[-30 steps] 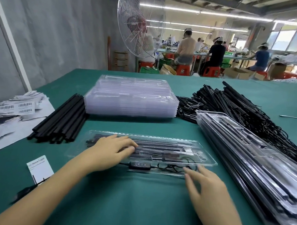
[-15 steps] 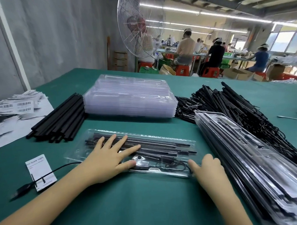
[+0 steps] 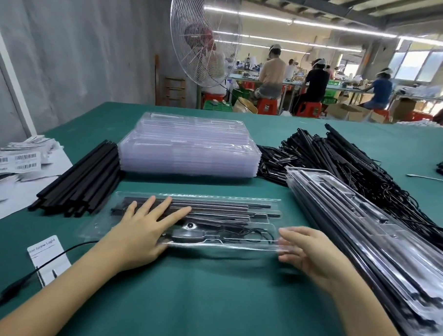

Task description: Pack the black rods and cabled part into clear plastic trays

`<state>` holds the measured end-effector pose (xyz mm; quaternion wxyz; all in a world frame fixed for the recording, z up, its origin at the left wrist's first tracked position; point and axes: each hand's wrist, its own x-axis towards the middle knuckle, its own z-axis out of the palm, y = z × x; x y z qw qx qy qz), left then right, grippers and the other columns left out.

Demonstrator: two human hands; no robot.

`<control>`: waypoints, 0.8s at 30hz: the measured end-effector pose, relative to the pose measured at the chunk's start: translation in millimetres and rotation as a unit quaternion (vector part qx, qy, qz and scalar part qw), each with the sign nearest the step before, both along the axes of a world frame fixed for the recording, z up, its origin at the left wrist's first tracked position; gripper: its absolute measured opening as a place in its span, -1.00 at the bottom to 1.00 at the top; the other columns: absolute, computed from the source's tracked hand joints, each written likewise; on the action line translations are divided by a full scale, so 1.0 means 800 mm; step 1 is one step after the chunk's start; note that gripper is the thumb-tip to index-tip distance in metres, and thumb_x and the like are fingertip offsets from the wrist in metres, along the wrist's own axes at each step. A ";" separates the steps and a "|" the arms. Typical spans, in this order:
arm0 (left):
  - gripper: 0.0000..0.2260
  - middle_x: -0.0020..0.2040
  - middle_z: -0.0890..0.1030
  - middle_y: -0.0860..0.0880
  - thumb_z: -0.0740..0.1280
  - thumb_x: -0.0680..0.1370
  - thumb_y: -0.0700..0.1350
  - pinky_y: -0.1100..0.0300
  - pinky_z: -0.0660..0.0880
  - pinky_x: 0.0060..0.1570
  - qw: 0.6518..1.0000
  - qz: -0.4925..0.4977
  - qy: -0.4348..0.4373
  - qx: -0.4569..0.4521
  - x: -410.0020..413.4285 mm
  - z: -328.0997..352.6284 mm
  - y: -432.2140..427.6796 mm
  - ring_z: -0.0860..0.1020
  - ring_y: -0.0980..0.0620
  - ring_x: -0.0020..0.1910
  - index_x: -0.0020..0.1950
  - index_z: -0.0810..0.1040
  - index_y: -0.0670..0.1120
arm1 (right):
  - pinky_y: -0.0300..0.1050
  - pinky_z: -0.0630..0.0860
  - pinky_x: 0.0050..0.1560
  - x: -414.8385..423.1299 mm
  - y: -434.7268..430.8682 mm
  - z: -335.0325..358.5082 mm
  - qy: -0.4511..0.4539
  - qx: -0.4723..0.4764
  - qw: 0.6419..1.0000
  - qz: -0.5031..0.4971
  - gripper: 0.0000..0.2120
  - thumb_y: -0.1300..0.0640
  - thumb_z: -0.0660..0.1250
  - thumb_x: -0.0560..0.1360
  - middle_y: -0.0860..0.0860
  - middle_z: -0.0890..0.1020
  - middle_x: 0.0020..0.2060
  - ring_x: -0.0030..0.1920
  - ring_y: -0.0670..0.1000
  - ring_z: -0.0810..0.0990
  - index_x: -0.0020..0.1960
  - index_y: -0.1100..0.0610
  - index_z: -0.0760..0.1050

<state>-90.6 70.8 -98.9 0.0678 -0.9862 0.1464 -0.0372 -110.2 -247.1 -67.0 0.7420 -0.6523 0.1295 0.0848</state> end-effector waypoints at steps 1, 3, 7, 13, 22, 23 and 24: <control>-0.27 0.57 -0.20 0.02 0.08 0.61 0.15 -0.13 -0.10 0.47 1.000 0.004 0.000 0.009 0.000 -0.001 0.003 -0.17 -0.12 0.54 0.26 -0.59 0.33 | -0.23 0.49 -0.55 0.001 0.003 -0.001 0.010 -0.024 1.000 0.016 -0.89 0.28 0.33 0.50 0.17 0.54 -0.34 -0.49 0.00 0.56 -0.06 0.34 0.44; -0.28 0.57 -0.21 0.00 0.05 0.61 0.16 -0.15 -0.10 0.47 0.999 0.012 0.005 0.030 -0.001 -0.003 0.006 -0.18 -0.14 0.54 0.25 -0.61 0.32 | -0.28 0.41 -0.63 0.005 0.008 -0.005 0.039 -0.060 0.997 0.043 -0.85 0.25 0.30 0.53 0.17 0.54 -0.44 -0.60 -0.03 0.50 -0.12 0.35 0.43; -0.29 0.57 -0.21 -0.02 0.03 0.62 0.14 -0.19 -0.11 0.45 0.999 0.026 0.010 0.040 -0.004 -0.005 0.004 -0.18 -0.16 0.54 0.23 -0.63 0.30 | -0.33 0.26 -0.71 0.018 0.009 -0.008 0.061 -0.109 0.990 0.069 -0.79 0.19 0.25 0.57 0.12 0.53 -0.56 -0.68 -0.06 0.40 -0.16 0.32 0.40; -0.32 0.58 -0.15 -0.05 0.05 0.62 0.15 -0.18 -0.06 0.45 0.999 0.033 -0.026 0.018 -0.004 -0.009 0.007 -0.11 -0.17 0.54 0.32 -0.55 0.22 | -0.45 0.05 -0.69 0.037 0.008 -0.004 0.112 -0.056 0.986 0.108 -0.75 0.11 0.18 0.57 0.03 0.39 -0.58 -0.70 -0.13 0.16 -0.27 0.14 0.29; -0.32 0.58 -0.16 -0.02 0.04 0.61 0.15 -0.16 -0.10 0.46 0.999 0.039 -0.018 0.017 -0.003 -0.010 0.008 -0.14 -0.15 0.54 0.26 -0.58 0.25 | -0.43 0.08 -0.69 0.044 0.010 -0.010 0.076 -0.094 0.989 0.080 -0.77 0.18 0.22 0.55 0.06 0.41 -0.63 -0.72 -0.12 0.19 -0.27 0.19 0.34; -0.32 0.58 -0.16 -0.01 0.04 0.61 0.15 -0.16 -0.11 0.46 0.999 0.040 -0.018 0.015 -0.003 -0.010 0.008 -0.14 -0.15 0.54 0.27 -0.57 0.25 | -0.43 0.10 -0.70 0.044 0.009 -0.009 0.074 -0.105 0.988 0.081 -0.77 0.18 0.22 0.56 0.07 0.42 -0.63 -0.72 -0.11 0.21 -0.27 0.20 0.35; -0.32 0.58 -0.16 -0.01 0.04 0.61 0.15 -0.16 -0.11 0.46 0.999 0.040 -0.016 0.011 -0.003 -0.009 0.008 -0.14 -0.14 0.54 0.27 -0.57 0.25 | -0.43 0.11 -0.70 0.043 0.009 -0.009 0.070 -0.113 0.988 0.081 -0.77 0.19 0.23 0.56 0.07 0.44 -0.63 -0.72 -0.11 0.23 -0.27 0.20 0.36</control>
